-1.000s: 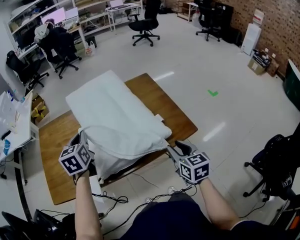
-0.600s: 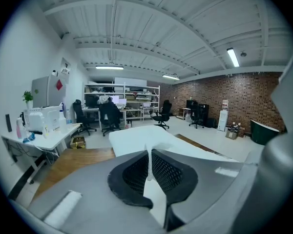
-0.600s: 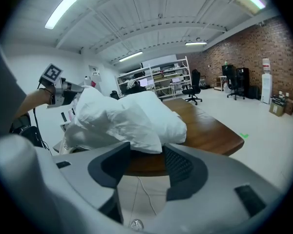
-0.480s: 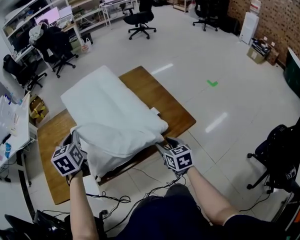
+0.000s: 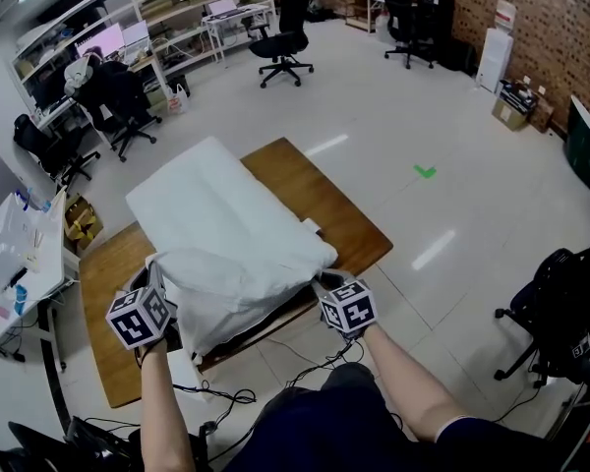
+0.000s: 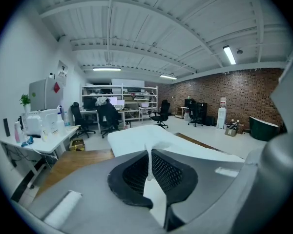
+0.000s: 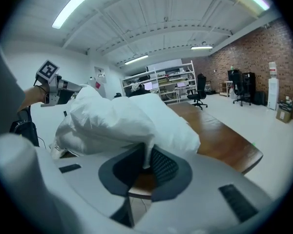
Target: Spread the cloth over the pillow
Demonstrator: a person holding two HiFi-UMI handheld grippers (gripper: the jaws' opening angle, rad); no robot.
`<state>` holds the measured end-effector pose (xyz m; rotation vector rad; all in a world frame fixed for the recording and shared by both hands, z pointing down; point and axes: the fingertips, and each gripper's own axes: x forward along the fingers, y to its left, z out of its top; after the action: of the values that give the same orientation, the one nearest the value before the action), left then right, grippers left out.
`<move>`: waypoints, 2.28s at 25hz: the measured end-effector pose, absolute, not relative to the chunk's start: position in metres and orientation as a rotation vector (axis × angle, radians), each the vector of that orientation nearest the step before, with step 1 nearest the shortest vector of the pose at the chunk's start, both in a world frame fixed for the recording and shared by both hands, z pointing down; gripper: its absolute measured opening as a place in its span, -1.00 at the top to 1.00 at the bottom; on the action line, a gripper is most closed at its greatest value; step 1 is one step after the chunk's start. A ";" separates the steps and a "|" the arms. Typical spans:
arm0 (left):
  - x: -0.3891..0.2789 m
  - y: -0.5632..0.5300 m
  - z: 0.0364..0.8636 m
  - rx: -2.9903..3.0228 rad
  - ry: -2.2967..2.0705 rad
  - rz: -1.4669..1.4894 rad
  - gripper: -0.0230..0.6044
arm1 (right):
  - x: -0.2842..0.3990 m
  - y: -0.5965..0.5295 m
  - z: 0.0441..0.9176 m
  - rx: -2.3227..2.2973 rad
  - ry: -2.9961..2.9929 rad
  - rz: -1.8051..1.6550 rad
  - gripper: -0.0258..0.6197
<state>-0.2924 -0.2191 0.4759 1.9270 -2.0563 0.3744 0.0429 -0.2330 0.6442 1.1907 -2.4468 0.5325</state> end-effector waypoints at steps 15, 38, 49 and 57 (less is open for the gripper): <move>-0.285 -0.186 0.412 1.959 -2.077 0.199 0.93 | 0.069 -0.245 0.457 1.182 -2.661 0.167 0.82; -0.272 -0.093 0.182 2.158 -2.311 -0.184 0.93 | 0.070 -0.245 0.207 1.241 -2.961 -0.287 0.82; -0.232 -0.061 0.104 2.186 -2.428 -0.247 0.93 | 0.119 -0.238 0.130 1.257 -2.977 -0.435 0.82; -0.214 -0.045 0.057 2.196 -2.496 -0.312 0.93 | 0.133 -0.231 0.083 1.256 -2.982 -0.487 0.82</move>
<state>-0.2144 -0.0446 0.0568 2.1957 -2.4955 -0.3124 0.1334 -0.2309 0.0832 1.2557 -2.9817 -0.4871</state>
